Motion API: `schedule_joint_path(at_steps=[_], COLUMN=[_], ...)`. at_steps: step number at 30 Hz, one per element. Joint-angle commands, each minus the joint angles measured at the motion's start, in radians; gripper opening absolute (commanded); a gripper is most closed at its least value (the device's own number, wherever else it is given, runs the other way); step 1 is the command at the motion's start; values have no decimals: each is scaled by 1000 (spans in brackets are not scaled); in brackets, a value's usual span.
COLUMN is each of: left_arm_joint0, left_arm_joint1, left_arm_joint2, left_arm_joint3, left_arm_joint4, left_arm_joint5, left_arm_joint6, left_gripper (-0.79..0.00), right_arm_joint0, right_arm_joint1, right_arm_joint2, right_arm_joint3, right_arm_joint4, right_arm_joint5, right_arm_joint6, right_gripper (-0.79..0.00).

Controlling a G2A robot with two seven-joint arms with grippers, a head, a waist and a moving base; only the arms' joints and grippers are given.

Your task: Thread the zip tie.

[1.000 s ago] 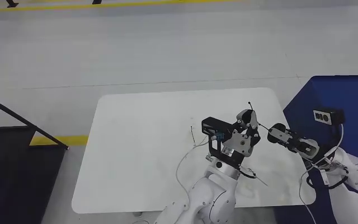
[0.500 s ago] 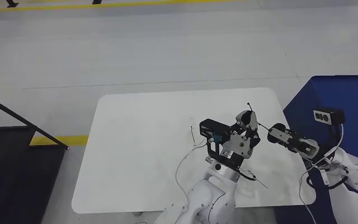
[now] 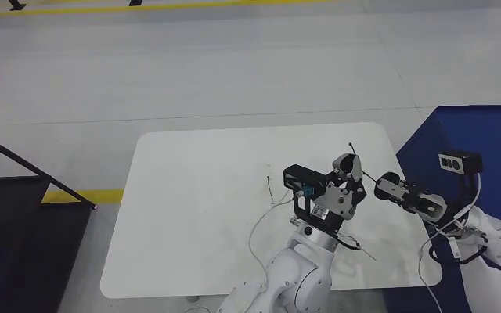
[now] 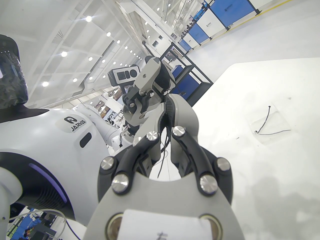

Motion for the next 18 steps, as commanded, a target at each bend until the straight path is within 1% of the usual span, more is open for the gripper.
schedule_joint_path(at_steps=[1,10,18], left_arm_joint0=[0,-3,4], left_arm_joint1=[-1,-4,1], left_arm_joint2=[-2,-4,-8], left_arm_joint3=[-1,7,-15], left_arm_joint4=[-4,-4,-9], left_arm_joint5=[1,0,-6], left_arm_joint6=[8,-1,8], left_gripper=[-785,-785,-785], right_arm_joint0=[0,0,0], right_arm_joint1=[0,0,0], right_arm_joint2=[0,0,0], right_arm_joint3=[0,0,0], right_arm_joint4=[0,0,0], right_arm_joint5=[0,0,0], right_arm_joint6=[0,0,0], right_gripper=[-785,-785,-785])
